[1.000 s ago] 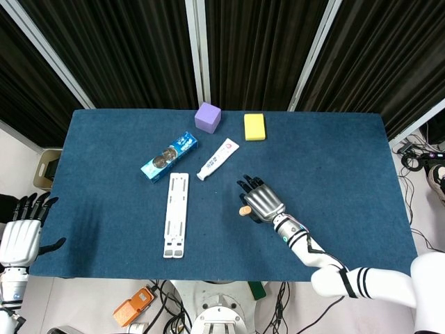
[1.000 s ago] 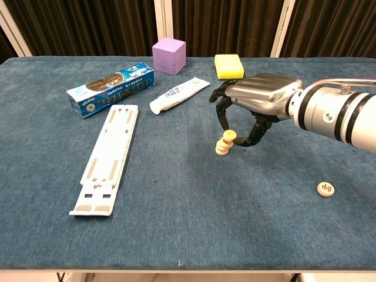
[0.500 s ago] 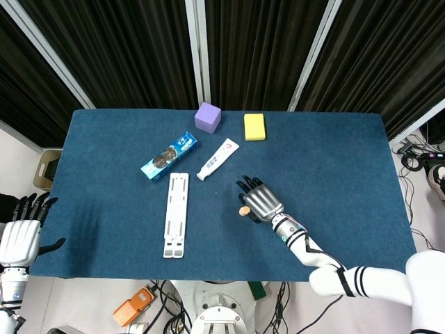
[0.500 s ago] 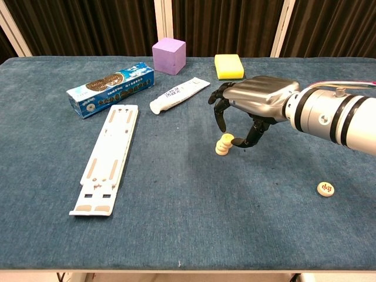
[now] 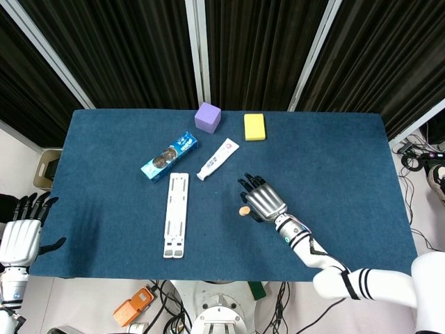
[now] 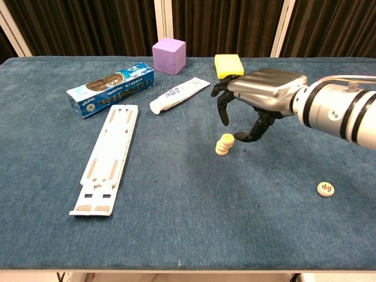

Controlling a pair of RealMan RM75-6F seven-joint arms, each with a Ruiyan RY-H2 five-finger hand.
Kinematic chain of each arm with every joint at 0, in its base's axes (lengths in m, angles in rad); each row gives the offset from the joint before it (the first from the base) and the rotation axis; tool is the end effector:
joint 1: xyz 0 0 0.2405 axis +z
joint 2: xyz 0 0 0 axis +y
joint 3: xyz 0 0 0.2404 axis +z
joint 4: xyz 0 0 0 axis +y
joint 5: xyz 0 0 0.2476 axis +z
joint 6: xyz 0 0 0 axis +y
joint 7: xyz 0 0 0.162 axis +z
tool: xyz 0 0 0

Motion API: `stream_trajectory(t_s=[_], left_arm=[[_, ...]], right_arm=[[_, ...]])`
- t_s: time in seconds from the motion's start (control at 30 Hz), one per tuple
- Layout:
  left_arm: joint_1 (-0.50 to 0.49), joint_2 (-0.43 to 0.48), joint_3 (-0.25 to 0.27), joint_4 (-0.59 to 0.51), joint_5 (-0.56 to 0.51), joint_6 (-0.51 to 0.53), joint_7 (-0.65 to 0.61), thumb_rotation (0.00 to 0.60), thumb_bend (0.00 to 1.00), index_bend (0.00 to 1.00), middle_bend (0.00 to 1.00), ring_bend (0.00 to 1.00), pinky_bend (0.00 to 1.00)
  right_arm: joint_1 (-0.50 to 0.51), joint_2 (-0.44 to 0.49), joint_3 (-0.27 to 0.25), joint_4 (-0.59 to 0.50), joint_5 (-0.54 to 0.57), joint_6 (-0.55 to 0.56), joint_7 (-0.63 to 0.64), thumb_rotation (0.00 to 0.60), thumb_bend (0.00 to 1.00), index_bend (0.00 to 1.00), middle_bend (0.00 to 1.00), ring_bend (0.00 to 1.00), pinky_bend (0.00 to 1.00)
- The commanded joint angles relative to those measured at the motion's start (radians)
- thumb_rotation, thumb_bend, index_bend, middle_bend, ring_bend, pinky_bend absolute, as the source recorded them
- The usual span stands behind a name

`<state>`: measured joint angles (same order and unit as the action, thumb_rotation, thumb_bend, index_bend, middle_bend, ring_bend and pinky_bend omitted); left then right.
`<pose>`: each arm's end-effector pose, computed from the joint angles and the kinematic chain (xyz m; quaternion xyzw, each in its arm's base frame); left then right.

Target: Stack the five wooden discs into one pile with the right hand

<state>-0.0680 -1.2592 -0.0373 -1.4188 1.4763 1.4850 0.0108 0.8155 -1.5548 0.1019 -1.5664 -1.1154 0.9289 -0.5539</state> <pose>-0.3451 0.1940 0.0930 -0.5940 -0.3832 -0.3573 0.6104 -0.0986 -0.3250 -0.0854 0.8220 -0.2861 0.3220 0.3725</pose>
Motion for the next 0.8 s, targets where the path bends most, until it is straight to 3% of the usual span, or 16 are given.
stream_trajectory(t_s=[0.03,0.3,0.53,0.8], left_arm=[[-0.001,0.0,-0.001,-0.001,0.0,-0.001,0.0,0.6,0.0,0.15,0.07,0.0,0.0],[-0.003,0.001,-0.001,-0.007,0.009,0.007,0.001,0.6,0.0,0.15,0.07,0.0,0.0],[-0.003,-0.001,0.001,-0.007,0.016,0.01,0.0,0.6,0.0,0.15,0.07,0.0,0.0],[-0.001,-0.002,0.002,-0.009,0.026,0.023,-0.003,0.6,0.0,0.15,0.07,0.0,0.0]], right_arm=[[-0.016,0.019,-0.011,-0.017,-0.019,0.021,0.008,0.6,0.48,0.5,0.17,0.08,0.19],[-0.062,0.06,-0.047,-0.054,-0.073,0.071,0.033,0.6,0.47,0.48,0.17,0.08,0.19],[-0.18,0.158,-0.161,-0.111,-0.194,0.17,0.098,0.6,0.46,0.46,0.17,0.08,0.19],[-0.298,0.219,-0.258,-0.087,-0.272,0.238,0.171,0.6,0.46,0.44,0.17,0.08,0.18]])
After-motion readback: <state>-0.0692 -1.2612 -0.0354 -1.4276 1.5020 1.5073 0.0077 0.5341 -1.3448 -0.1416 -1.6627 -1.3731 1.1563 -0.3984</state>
